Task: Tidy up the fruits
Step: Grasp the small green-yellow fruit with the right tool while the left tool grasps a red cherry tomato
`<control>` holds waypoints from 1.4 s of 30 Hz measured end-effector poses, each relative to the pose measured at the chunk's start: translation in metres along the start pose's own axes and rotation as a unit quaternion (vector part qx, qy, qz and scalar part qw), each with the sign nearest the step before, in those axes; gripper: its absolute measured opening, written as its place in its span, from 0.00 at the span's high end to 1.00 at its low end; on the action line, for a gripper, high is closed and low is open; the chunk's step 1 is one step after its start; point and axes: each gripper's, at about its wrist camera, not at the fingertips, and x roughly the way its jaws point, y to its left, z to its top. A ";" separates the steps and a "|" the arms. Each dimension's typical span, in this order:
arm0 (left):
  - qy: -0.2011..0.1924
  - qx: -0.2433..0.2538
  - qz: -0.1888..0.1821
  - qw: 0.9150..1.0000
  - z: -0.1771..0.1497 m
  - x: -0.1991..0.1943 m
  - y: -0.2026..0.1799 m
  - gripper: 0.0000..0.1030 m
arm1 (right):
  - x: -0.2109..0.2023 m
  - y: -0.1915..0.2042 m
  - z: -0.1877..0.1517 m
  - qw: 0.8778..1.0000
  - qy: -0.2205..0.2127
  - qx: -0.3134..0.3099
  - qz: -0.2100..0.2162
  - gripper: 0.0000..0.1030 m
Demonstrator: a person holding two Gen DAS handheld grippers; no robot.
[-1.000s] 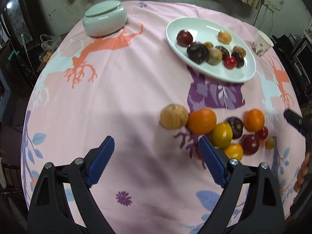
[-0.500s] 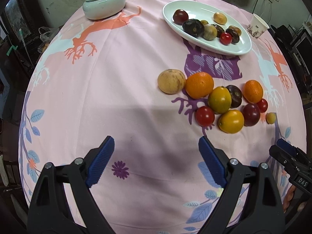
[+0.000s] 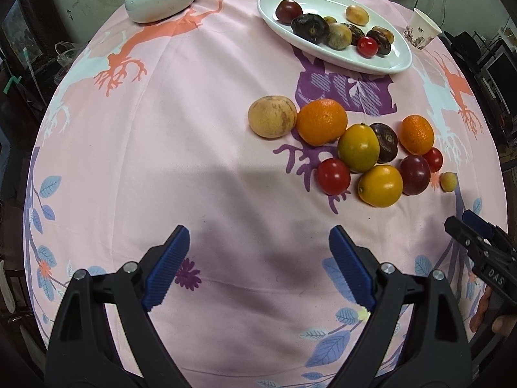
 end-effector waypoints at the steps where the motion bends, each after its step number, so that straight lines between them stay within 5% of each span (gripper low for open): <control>1: 0.001 0.000 0.001 1.000 0.000 0.001 0.000 0.13 | 0.002 -0.002 0.002 1.000 0.003 0.000 -0.001 0.33; 13: 0.012 -0.016 -0.011 1.000 0.006 0.014 0.002 0.13 | 0.028 0.005 0.032 0.998 -0.006 -0.028 -0.055 0.42; 15: 0.018 -0.025 -0.011 0.999 0.006 0.017 0.002 0.13 | 0.029 0.008 0.032 0.995 -0.008 -0.047 -0.084 0.69; 16: 0.018 -0.029 -0.016 0.999 0.006 0.017 0.002 0.13 | 0.028 0.009 0.032 0.995 -0.008 -0.051 -0.081 0.74; 27: -0.001 0.007 -0.036 0.999 0.019 0.023 -0.029 0.15 | 0.010 0.002 0.021 0.999 0.000 -0.027 -0.045 0.73; 31: 0.016 0.003 -0.051 0.999 0.024 0.034 -0.032 0.30 | 0.008 -0.001 0.014 0.999 0.006 -0.016 -0.033 0.73; 33: 0.028 -0.002 -0.058 0.998 0.026 0.041 -0.033 0.48 | 0.008 -0.003 0.012 0.999 0.008 -0.009 -0.030 0.73; 42: 0.028 0.001 -0.067 0.997 0.035 0.046 -0.046 0.57 | 0.008 -0.001 0.010 1.000 0.013 -0.010 -0.021 0.73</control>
